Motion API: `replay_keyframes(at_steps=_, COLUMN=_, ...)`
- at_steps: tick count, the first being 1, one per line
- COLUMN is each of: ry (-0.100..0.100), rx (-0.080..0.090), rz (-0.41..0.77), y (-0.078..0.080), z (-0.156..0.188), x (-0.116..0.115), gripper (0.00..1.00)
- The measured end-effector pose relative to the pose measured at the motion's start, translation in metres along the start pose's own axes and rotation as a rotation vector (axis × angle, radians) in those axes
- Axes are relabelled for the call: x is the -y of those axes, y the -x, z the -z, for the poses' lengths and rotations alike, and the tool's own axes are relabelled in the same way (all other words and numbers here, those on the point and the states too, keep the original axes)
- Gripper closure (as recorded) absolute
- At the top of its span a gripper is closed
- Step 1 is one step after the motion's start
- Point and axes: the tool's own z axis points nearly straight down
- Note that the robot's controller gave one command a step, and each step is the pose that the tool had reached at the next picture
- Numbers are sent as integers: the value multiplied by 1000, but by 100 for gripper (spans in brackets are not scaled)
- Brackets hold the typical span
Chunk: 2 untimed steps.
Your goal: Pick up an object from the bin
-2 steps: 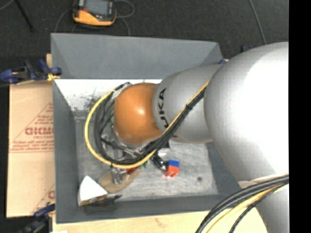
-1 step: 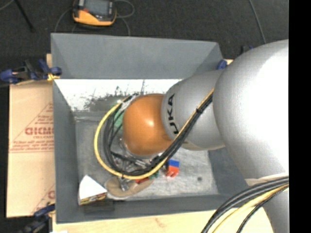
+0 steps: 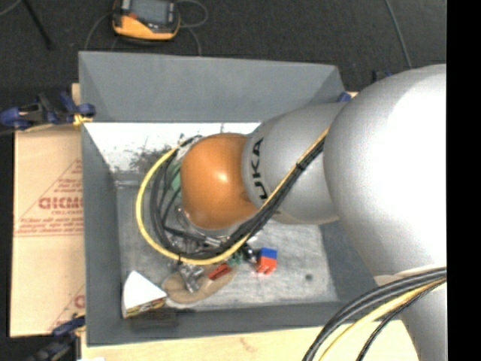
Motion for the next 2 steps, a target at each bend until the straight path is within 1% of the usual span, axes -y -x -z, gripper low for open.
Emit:
replay_keyframes(at_steps=1, ry=1, rx=-6, rz=21, y=7, z=0, x=1, gripper=100)
replay_keyframes(at_steps=2, ry=-7, rx=47, rz=-3, y=-10, z=191, x=5, gripper=100)
